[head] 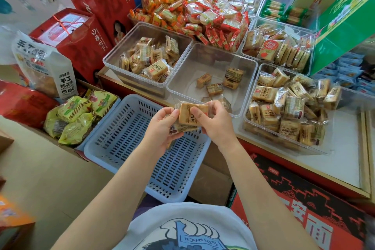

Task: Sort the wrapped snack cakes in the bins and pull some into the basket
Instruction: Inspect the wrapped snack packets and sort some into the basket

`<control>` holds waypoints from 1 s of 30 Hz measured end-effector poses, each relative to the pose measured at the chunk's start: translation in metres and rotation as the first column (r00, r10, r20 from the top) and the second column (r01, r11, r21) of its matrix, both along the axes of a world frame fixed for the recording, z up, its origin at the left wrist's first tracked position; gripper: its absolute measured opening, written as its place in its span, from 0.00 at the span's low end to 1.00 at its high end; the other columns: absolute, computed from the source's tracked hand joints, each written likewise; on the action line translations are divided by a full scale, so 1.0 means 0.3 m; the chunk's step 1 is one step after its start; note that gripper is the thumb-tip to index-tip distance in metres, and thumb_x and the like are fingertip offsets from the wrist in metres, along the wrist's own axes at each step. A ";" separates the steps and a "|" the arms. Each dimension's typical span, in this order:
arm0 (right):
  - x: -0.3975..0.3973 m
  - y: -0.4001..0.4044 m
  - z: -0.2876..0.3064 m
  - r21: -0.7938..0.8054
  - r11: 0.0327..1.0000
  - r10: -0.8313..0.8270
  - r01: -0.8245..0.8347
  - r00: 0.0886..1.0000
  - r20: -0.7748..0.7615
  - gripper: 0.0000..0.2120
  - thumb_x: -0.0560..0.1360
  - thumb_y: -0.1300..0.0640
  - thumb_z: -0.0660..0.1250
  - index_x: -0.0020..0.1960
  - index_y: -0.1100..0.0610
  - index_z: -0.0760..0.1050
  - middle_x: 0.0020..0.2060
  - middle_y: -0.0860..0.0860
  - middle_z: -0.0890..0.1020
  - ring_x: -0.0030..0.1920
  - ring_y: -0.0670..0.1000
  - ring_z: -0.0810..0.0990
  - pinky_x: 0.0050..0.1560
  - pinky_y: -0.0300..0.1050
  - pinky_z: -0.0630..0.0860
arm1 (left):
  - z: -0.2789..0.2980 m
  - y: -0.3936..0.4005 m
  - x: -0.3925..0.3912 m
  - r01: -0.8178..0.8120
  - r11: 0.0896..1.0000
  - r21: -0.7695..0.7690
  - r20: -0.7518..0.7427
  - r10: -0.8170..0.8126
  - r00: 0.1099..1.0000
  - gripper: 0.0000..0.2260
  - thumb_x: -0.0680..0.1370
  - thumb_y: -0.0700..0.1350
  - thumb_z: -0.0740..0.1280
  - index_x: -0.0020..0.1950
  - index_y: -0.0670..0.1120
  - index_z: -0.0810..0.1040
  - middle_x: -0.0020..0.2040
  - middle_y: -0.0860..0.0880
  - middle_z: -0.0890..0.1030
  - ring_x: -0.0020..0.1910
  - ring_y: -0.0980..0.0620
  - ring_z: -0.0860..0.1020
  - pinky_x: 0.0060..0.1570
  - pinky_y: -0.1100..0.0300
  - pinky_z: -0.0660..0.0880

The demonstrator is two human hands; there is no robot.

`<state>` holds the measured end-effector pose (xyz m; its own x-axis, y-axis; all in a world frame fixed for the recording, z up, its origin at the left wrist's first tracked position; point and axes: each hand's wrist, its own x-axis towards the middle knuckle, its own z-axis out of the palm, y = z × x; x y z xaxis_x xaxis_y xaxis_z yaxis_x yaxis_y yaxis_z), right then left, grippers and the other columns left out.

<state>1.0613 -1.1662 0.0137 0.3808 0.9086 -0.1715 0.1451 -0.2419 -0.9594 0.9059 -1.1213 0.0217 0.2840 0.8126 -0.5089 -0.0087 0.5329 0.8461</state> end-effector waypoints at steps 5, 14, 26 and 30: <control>-0.003 0.000 0.013 -0.023 0.999 -0.044 0.043 0.998 -0.047 0.17 0.83 0.44 0.61 0.53 0.58 0.72 0.45 0.59 0.84 0.31 0.47 0.79 0.26 0.36 0.72 | 0.004 0.003 -0.001 -0.015 0.999 -0.042 0.004 0.015 1.000 0.06 0.85 0.47 0.62 0.54 0.46 0.77 0.53 0.45 0.84 0.55 0.46 0.83 0.48 0.52 0.82; 0.020 0.021 0.010 -0.115 0.993 -0.005 0.019 0.992 0.123 0.13 0.82 0.49 0.65 0.66 0.46 0.72 0.62 0.48 0.71 0.65 0.50 0.72 0.62 0.45 0.73 | 0.000 0.026 -0.035 -0.015 0.998 -0.064 -0.141 0.006 0.990 0.06 0.84 0.47 0.65 0.53 0.47 0.80 0.56 0.43 0.84 0.54 0.45 0.83 0.47 0.50 0.83; -0.018 0.032 0.025 -0.042 0.977 0.212 -0.209 0.971 0.107 0.31 0.75 0.46 0.75 0.74 0.47 0.66 0.57 0.46 0.76 0.57 0.45 0.77 0.53 0.39 0.78 | 0.026 0.035 -0.045 0.006 0.996 -0.086 -0.094 -0.014 0.995 0.07 0.84 0.48 0.65 0.53 0.46 0.81 0.54 0.42 0.83 0.50 0.45 0.83 0.36 0.59 0.80; 0.000 0.041 0.019 0.020 0.999 -0.028 0.027 0.999 0.033 0.22 0.82 0.46 0.65 0.74 0.44 0.64 0.56 0.50 0.76 0.55 0.48 0.79 0.49 0.40 0.79 | 0.008 0.029 -0.055 -0.027 0.998 -0.062 -0.041 0.025 0.999 0.07 0.85 0.46 0.64 0.59 0.52 0.81 0.54 0.44 0.83 0.48 0.48 0.84 0.35 0.59 0.80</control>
<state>1.0612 -1.1540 0.0194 0.4106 0.9010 -0.1403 0.1704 -0.2270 -0.9589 0.8894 -1.1126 0.0242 0.2413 0.7858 -0.5695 0.0103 0.5847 0.8112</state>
